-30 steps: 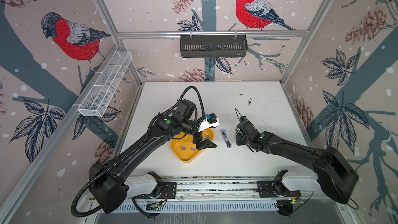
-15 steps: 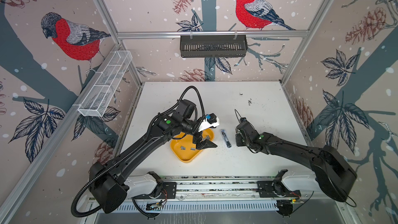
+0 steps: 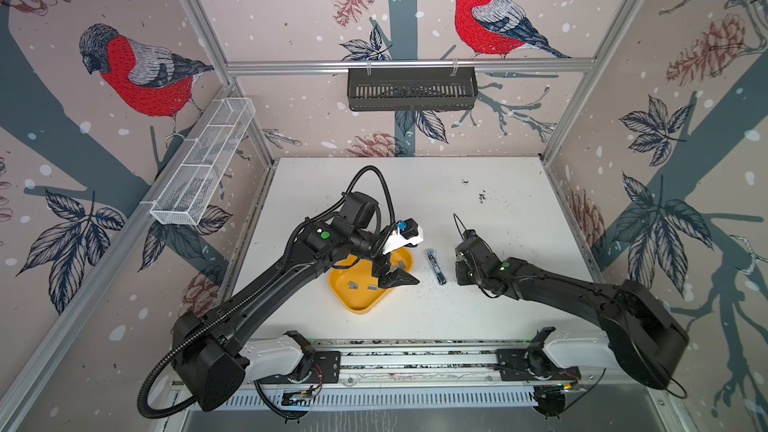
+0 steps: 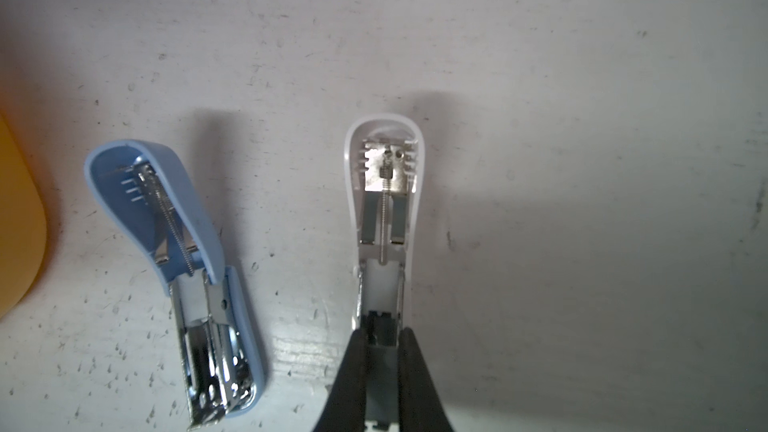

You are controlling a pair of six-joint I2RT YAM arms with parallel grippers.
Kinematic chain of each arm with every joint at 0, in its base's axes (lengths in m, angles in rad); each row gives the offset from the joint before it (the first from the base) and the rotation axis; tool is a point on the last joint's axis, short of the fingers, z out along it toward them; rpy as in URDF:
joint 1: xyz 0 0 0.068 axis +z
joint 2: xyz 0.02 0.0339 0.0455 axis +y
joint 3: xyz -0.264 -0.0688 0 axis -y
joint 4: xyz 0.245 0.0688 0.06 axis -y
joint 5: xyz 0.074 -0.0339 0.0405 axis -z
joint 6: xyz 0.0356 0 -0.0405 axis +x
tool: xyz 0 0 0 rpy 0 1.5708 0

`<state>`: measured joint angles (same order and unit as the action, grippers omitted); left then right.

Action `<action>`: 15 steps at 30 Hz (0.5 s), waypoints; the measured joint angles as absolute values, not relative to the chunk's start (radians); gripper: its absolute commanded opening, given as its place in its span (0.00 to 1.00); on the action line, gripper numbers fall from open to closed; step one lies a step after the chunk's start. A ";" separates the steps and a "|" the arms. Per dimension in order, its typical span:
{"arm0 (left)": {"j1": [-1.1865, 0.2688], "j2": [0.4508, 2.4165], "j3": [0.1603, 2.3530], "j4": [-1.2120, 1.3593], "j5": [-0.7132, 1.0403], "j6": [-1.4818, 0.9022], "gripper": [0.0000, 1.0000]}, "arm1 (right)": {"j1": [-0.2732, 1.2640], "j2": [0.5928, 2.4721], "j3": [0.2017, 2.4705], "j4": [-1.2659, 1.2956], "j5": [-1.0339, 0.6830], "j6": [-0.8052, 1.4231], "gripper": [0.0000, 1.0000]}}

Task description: Load the staples into the stapler

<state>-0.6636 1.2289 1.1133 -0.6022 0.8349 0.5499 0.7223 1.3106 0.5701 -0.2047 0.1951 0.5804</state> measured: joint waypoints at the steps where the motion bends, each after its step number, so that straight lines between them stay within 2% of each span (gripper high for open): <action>1: -0.664 1.229 1.113 -0.602 0.835 0.550 0.98 | 0.722 1.309 0.570 -0.205 0.196 0.580 0.14; 15: -0.664 1.230 1.113 -0.602 0.835 0.550 0.98 | 0.719 1.271 0.593 -0.210 0.213 0.603 0.14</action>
